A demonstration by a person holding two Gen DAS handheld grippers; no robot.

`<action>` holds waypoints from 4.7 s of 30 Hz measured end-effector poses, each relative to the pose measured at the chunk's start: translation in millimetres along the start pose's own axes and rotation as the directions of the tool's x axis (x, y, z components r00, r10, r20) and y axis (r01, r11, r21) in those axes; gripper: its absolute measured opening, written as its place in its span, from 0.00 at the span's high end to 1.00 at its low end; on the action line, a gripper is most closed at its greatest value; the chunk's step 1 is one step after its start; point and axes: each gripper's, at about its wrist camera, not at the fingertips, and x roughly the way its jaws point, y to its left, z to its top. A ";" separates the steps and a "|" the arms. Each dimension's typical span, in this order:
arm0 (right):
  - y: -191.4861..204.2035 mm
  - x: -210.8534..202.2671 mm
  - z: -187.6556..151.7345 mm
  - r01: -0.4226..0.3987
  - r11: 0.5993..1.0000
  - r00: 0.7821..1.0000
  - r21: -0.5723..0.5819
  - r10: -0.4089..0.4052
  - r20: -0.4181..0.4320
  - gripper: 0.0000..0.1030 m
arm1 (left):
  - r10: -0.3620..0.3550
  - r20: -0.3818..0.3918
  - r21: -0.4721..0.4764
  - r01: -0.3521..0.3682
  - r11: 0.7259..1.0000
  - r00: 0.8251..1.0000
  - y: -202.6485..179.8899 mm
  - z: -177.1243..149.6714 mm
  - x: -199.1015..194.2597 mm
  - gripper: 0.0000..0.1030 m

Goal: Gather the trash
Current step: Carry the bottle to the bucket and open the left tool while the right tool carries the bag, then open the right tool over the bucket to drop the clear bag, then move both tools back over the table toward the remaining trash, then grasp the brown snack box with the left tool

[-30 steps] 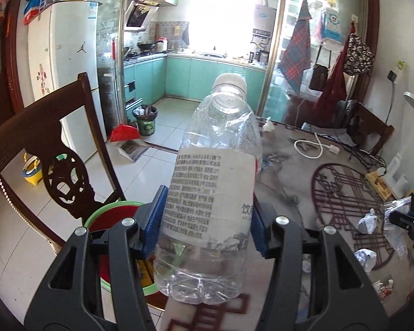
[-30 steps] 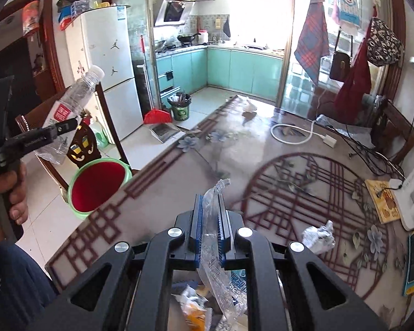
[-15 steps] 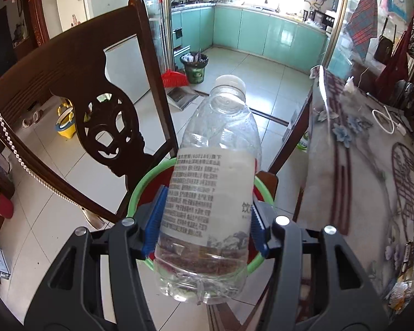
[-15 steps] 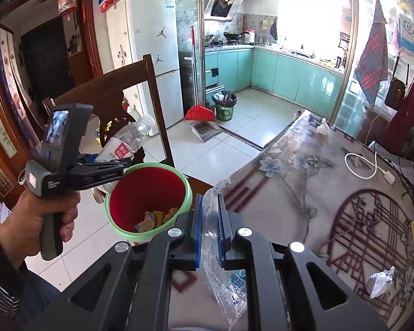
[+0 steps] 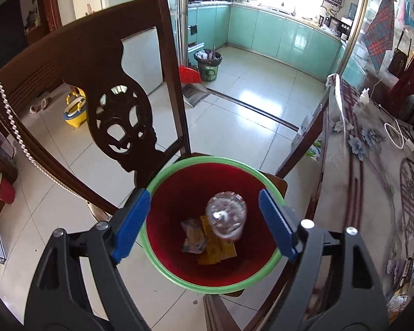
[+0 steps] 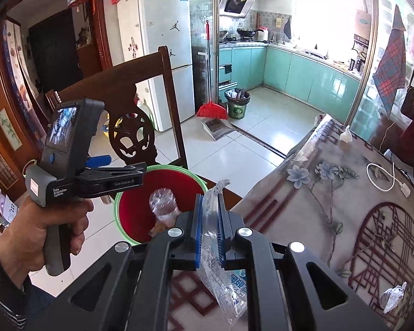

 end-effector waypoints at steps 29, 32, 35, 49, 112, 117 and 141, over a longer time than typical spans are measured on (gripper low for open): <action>105.8 186.9 31.2 -0.110 0.987 0.981 -0.115 0.090 -0.174 0.89 | 0.245 0.302 -0.378 -0.120 0.918 0.921 107.9 10.4 -89.4 0.05; 108.4 199.8 29.0 -0.103 0.988 0.978 -0.119 0.079 -0.195 0.84 | 0.243 0.300 -0.383 -0.117 0.916 0.922 109.3 10.2 -88.2 0.05; 109.1 203.4 30.4 -0.081 0.989 0.981 -0.123 0.057 -0.185 0.49 | 0.241 0.307 -0.387 -0.111 0.916 0.921 110.1 10.0 -89.9 0.05; 72.5 110.5 21.6 0.005 0.996 0.999 -0.089 -0.010 -0.052 0.06 | 0.192 0.348 -0.345 -0.065 0.936 0.918 91.6 12.2 -96.3 0.05; -252.6 -225.0 -277.2 0.358 0.814 0.913 0.458 -0.409 0.013 0.06 | -0.319 -0.293 0.508 0.429 0.747 0.902 -370.5 -182.2 -54.8 0.05; -252.3 -224.9 -276.9 0.351 0.814 0.915 0.462 -0.403 0.015 0.06 | -0.290 -0.294 0.503 0.406 0.763 0.911 -373.5 -179.2 -43.6 0.05; -245.8 -221.2 -275.5 0.373 0.817 0.906 0.439 -0.423 0.017 0.06 | -0.381 -0.256 0.447 0.458 0.768 0.888 -355.4 -143.7 -67.5 0.57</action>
